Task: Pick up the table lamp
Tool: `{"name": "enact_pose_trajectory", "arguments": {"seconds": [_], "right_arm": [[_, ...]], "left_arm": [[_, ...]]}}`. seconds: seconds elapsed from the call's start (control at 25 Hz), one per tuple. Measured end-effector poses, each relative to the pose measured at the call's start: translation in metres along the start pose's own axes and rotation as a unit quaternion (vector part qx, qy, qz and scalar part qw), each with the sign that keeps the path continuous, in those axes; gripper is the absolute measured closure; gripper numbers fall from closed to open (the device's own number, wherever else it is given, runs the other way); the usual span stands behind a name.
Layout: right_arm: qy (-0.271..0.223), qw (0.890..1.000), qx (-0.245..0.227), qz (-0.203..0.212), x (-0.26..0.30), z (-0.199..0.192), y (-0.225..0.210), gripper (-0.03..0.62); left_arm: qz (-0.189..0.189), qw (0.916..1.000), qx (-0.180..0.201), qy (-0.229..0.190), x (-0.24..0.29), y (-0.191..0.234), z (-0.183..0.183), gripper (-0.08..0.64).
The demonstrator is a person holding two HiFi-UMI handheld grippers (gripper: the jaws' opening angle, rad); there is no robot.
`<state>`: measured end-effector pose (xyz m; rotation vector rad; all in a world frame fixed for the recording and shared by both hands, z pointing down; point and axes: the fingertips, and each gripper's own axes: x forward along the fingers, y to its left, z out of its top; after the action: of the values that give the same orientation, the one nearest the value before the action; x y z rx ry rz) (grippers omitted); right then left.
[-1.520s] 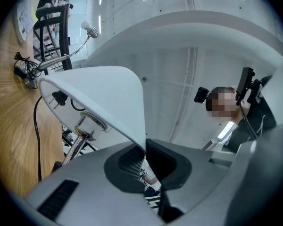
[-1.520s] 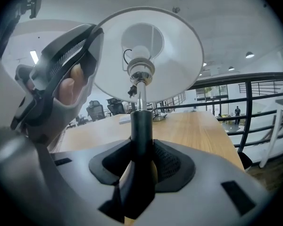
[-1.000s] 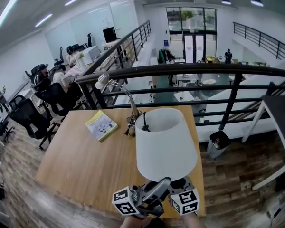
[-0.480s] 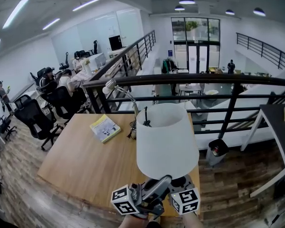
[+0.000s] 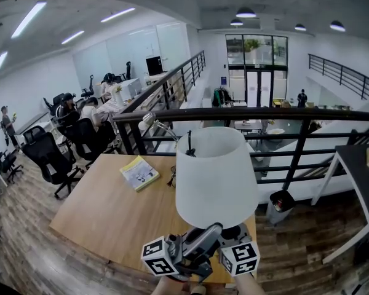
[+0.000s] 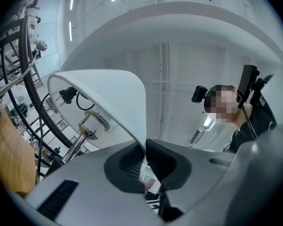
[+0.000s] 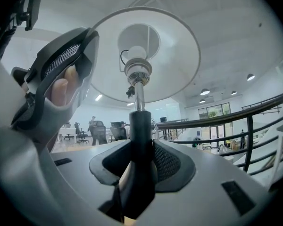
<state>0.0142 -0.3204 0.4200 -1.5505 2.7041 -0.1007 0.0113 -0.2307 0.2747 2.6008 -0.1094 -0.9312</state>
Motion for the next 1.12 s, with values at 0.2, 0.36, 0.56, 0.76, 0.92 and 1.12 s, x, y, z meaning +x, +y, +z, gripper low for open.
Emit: {"name": "enact_pose_trajectory", "arguments": {"seconds": [0.2,0.36,0.56,0.76,0.92,1.12], "right_arm": [[-0.013,1.0,-0.003,-0.002,0.002,0.016,0.001,0.44],[-0.026,1.0,-0.006,-0.002,0.004,0.03,-0.001,0.44],[-0.043,0.999,-0.009,-0.004,0.002,0.046,-0.002,0.44],[-0.052,0.999,-0.017,-0.003,-0.001,0.062,-0.001,0.44],[-0.059,0.998,-0.022,0.0,-0.002,0.074,0.002,0.44],[-0.073,0.997,-0.026,0.006,-0.001,0.088,0.006,0.44]], "left_arm": [[-0.008,0.9999,0.006,-0.005,0.007,-0.006,0.012,0.543],[-0.017,0.9997,0.014,-0.004,0.016,-0.01,0.018,0.543],[-0.027,0.9993,0.024,-0.004,0.024,-0.019,0.024,0.543],[-0.037,0.9987,0.035,-0.004,0.032,-0.029,0.032,0.543],[-0.042,0.9984,0.037,-0.008,0.036,-0.036,0.039,0.543],[-0.049,0.9974,0.053,-0.011,0.041,-0.045,0.048,0.543]]}}
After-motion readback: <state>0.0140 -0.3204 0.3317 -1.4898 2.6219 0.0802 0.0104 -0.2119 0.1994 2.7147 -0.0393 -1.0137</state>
